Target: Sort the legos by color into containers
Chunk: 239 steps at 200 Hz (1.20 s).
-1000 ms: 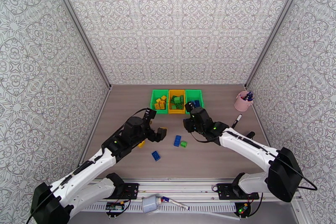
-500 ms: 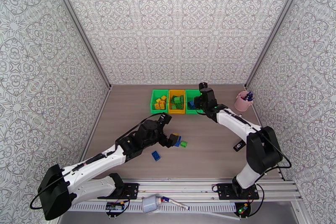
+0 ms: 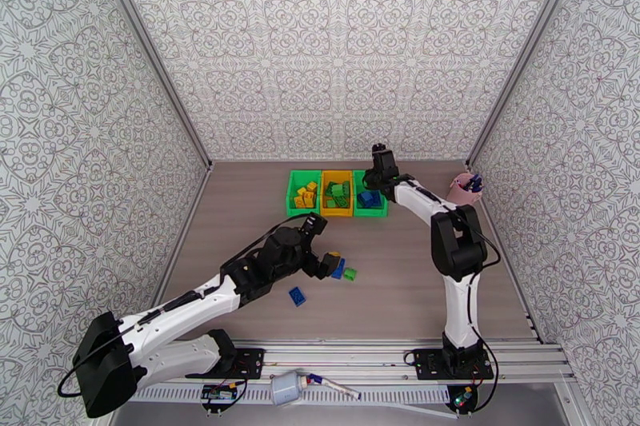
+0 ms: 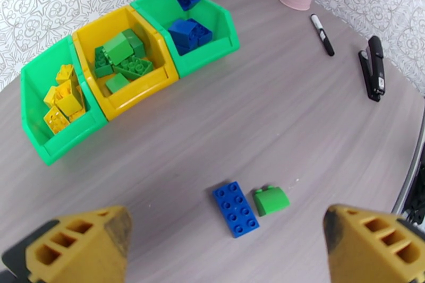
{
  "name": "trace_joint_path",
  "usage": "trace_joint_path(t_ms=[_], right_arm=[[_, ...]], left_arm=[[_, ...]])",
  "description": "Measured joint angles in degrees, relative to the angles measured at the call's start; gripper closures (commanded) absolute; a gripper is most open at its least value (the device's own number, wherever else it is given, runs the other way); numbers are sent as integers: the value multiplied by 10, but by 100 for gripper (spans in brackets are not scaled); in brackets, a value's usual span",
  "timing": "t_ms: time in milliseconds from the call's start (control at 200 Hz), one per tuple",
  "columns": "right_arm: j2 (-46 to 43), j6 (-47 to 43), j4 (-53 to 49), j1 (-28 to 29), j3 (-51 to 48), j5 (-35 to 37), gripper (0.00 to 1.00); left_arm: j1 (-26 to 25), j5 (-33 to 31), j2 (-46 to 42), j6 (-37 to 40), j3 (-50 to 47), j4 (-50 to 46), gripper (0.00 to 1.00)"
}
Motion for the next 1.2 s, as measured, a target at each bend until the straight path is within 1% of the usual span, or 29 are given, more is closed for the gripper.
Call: trace_joint_path(t_ms=[45,210,245,310,390,505,570,650,720,830,950,1065,1195], right_arm=[[7,0,-8,-2,12,0,78],[8,-1,-20,-5,19,-1,50],[6,-2,-19,-5,16,-2,46],[-8,-5,-15,-5,-4,-7,43],[-44,-7,-3,-5,-47,-16,38],[-114,-13,23,-5,-119,-43,25],[-157,-17,44,-5,-161,-66,18],[-213,-20,72,-5,-218,-98,13],[-254,-30,93,-5,-263,-126,10],[-307,-46,113,-2,-323,-160,9],[-344,-63,120,4,-368,-183,8],[-362,-72,123,8,-397,-203,8],[-366,-82,125,13,-418,-215,7]], left_arm=[[0,0,0,1,1,0,0],[0,-2,1,0,1,0,0],[0,-4,1,-2,1,0,0],[0,-11,1,-7,1,-2,0],[-1,-24,1,-20,1,-7,1],[-6,-44,1,-49,1,-21,2],[-11,-55,1,-74,1,-37,0],[-22,-77,1,-120,1,-70,0],[-39,-103,0,-165,1,-107,0],[-88,-150,-4,-248,1,-177,0],[-122,-177,-6,-332,0,-246,0],[-127,-186,-8,-391,-17,-277,0],[-111,-175,-5,-425,-46,-280,0]])
